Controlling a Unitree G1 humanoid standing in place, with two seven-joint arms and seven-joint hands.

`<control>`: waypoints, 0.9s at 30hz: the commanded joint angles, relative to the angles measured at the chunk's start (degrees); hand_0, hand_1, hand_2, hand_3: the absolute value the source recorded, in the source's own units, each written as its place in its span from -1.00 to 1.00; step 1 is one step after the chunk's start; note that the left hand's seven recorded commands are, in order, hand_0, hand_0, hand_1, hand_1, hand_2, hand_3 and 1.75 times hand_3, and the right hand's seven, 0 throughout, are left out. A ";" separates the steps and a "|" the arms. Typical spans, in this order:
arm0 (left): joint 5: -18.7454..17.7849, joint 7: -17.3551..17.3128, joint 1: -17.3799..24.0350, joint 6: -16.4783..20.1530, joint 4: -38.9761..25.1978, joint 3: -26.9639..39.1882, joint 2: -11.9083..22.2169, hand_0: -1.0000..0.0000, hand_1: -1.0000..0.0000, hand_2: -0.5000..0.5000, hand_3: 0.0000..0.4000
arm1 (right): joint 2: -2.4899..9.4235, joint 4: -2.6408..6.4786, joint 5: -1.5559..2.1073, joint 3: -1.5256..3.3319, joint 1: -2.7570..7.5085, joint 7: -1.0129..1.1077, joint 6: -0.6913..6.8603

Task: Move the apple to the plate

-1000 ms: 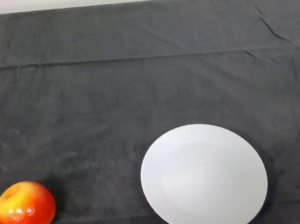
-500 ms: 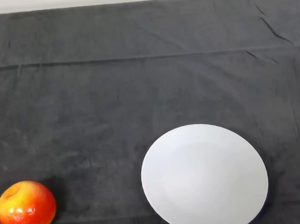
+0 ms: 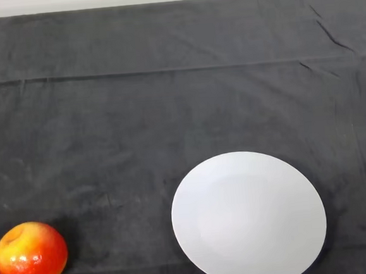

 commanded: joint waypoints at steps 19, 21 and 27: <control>4.77 -2.21 -2.16 6.04 -8.19 -10.08 0.23 1.00 1.00 0.00 -1.00 | -0.24 -2.50 1.60 -0.54 2.14 -0.30 0.06; 5.11 -2.44 -2.42 6.09 -8.20 -10.88 0.24 1.00 1.00 0.00 -1.00 | -0.23 -2.52 1.60 -0.54 2.15 -0.31 0.06; 6.08 -2.98 -3.37 7.11 -8.52 -13.27 0.30 1.00 1.00 0.00 -1.00 | -0.20 -2.60 1.61 -0.52 2.18 -0.34 0.06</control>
